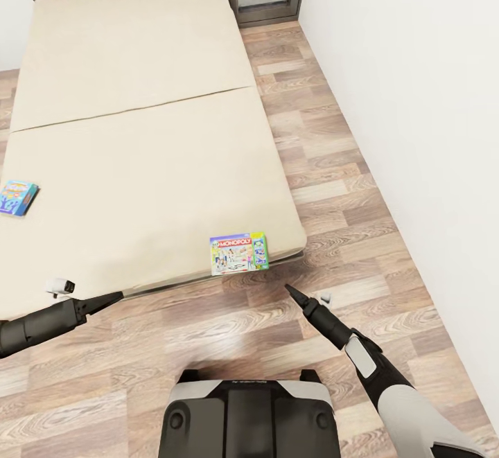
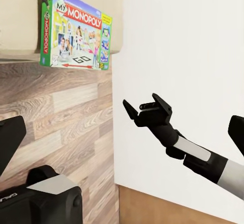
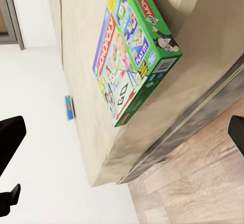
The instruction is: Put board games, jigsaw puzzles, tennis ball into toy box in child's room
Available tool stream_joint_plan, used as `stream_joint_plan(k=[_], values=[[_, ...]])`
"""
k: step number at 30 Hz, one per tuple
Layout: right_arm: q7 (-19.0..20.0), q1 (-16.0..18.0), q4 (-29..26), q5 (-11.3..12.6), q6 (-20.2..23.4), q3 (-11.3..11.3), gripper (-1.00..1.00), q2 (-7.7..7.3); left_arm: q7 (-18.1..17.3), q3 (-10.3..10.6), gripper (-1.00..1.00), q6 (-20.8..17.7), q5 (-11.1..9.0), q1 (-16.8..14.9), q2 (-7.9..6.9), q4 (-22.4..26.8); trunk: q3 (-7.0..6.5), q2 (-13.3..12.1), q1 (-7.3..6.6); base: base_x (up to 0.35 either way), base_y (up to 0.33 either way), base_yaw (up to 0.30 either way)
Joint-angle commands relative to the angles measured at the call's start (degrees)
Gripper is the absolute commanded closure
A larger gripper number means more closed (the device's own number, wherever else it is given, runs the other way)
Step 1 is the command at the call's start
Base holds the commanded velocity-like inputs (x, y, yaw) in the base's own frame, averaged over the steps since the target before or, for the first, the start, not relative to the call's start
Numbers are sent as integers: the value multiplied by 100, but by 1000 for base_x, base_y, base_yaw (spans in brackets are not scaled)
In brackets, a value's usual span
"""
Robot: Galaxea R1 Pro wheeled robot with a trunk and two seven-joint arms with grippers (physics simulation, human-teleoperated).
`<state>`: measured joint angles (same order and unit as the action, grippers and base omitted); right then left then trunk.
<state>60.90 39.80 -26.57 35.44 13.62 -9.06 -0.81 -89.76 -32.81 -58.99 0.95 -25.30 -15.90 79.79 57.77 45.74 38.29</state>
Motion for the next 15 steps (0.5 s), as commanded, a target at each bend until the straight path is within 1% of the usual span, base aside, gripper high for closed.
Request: stream_joint_plan(k=[1,5,12,15], values=[[18,2,3,34,57,-7,-100,-1,-24,-1,-100,-60,11,-1,-1,2,3,4,1,0,0,0],[13,0,3,32,55,0,-100,4,-24,2,-100,-60,11,-1,-1,2,3,4,1,0,0,0],[-47,-1,29,30,-24,7,-100,59,-24,2,-100,-60,11,-1,-1,2,3,4,1,0,0,0],[-54,0,38,30,-147,4,-100,77,-24,2,-100,-60,11,-1,-1,2,57,124,67,0,0,0]])
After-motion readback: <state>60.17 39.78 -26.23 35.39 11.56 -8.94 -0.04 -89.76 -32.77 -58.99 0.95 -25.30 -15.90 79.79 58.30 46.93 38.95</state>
